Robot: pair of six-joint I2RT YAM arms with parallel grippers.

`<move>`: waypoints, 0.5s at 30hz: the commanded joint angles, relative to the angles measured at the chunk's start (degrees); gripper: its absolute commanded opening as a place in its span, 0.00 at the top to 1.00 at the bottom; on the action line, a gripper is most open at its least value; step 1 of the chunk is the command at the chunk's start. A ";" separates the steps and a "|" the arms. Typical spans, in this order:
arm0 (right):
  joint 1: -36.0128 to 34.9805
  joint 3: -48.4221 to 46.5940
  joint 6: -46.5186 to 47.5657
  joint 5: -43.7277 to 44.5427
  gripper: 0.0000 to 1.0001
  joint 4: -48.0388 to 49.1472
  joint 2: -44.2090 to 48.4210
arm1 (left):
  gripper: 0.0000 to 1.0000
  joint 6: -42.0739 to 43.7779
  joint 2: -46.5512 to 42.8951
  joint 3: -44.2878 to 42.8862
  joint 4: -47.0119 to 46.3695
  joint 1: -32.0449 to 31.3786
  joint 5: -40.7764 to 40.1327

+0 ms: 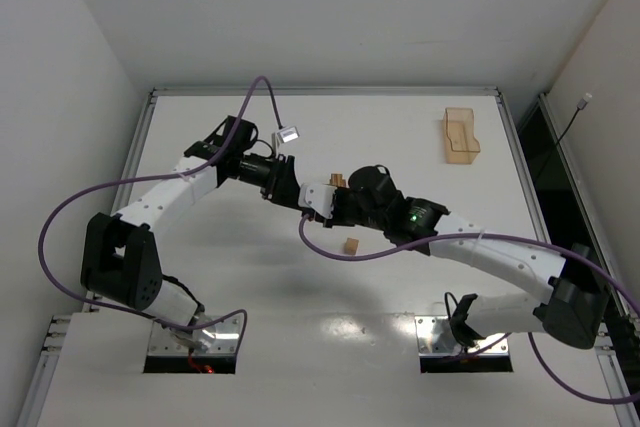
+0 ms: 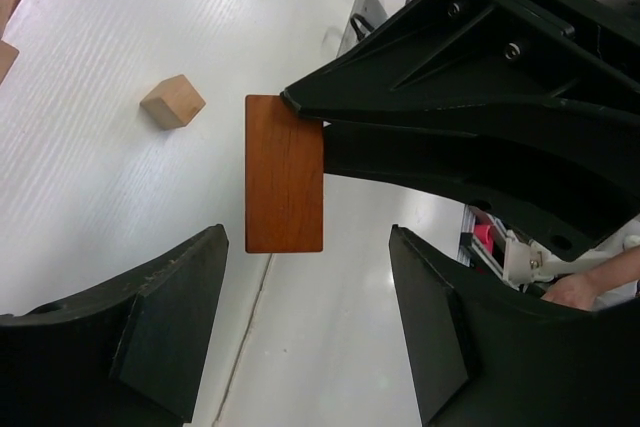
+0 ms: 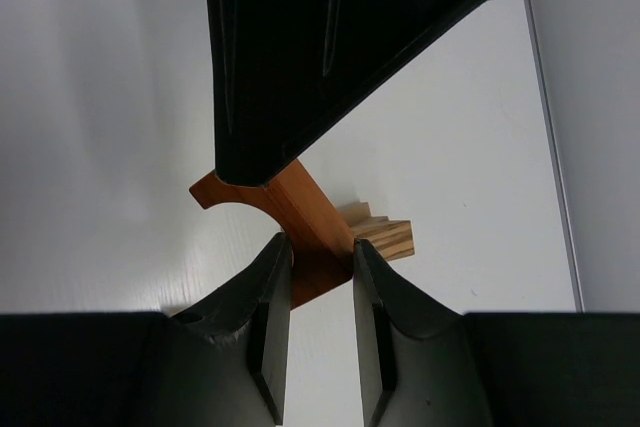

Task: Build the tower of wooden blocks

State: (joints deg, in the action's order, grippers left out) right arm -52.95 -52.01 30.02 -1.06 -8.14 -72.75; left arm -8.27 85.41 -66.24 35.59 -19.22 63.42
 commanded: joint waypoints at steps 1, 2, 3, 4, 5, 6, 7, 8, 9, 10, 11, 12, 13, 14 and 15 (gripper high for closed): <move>-1.27 -3.19 0.21 0.79 1.00 3.57 0.15 | 0.38 1.59 -1.03 -1.44 -0.44 -0.82 0.48; -1.28 -3.71 0.21 0.80 1.00 3.57 0.15 | 0.38 1.59 -0.51 -1.44 -0.44 -0.82 0.48; -1.28 -3.71 0.21 0.80 1.00 3.57 0.15 | 0.38 1.59 -0.50 -1.44 -0.44 -0.82 0.48; -1.28 -3.71 0.21 0.80 1.00 3.57 0.15 | 0.39 1.59 -0.50 -1.44 -0.44 -0.82 -0.04; -1.28 -3.71 0.21 0.80 1.00 3.57 0.15 | 0.39 1.59 -0.50 -1.44 -0.44 -0.82 -0.05; -1.80 -4.24 0.21 0.80 1.00 3.57 0.15 | 0.41 1.59 -0.50 -1.44 -0.44 -0.82 -0.05; -1.81 -4.24 0.21 0.80 1.00 3.57 0.15 | 0.43 1.59 -0.50 -1.44 -0.44 -0.82 -0.05; -1.81 -4.24 0.21 0.80 1.00 3.57 0.15 | 0.45 1.59 -0.50 -1.44 -0.44 -0.82 -0.05; -1.81 -4.24 0.21 0.80 1.00 3.57 0.15 | 0.47 1.59 0.02 -1.44 -0.44 -0.82 -0.05; -1.81 -4.24 0.21 0.80 1.00 3.57 0.15 | 0.51 1.07 0.02 -1.44 -0.44 -0.82 -0.05; -1.81 -4.24 -0.31 0.80 1.00 3.05 0.15 | 0.51 1.07 0.02 -1.44 -0.96 -0.82 -0.05; -1.81 -4.24 -0.31 0.80 1.00 3.04 0.15 | 0.53 1.07 0.02 -1.44 -0.97 -0.82 -0.05; -2.33 -4.24 -0.31 0.80 1.00 3.04 0.15 | 0.55 1.07 0.02 -1.44 -0.97 -0.82 -0.05; -2.33 -4.24 -0.31 0.80 1.00 3.04 0.15 | 0.56 1.07 0.02 -1.44 -0.97 -0.82 -0.05; -2.33 -4.24 -0.31 0.80 1.00 3.04 0.15 | 0.56 1.07 0.02 -1.44 -0.97 -0.82 -0.05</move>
State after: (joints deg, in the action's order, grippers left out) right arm -54.57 -53.60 30.00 -0.16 -7.75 -72.82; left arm -8.16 85.43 -66.24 35.66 -19.35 62.30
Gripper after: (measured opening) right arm 0.225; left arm 0.445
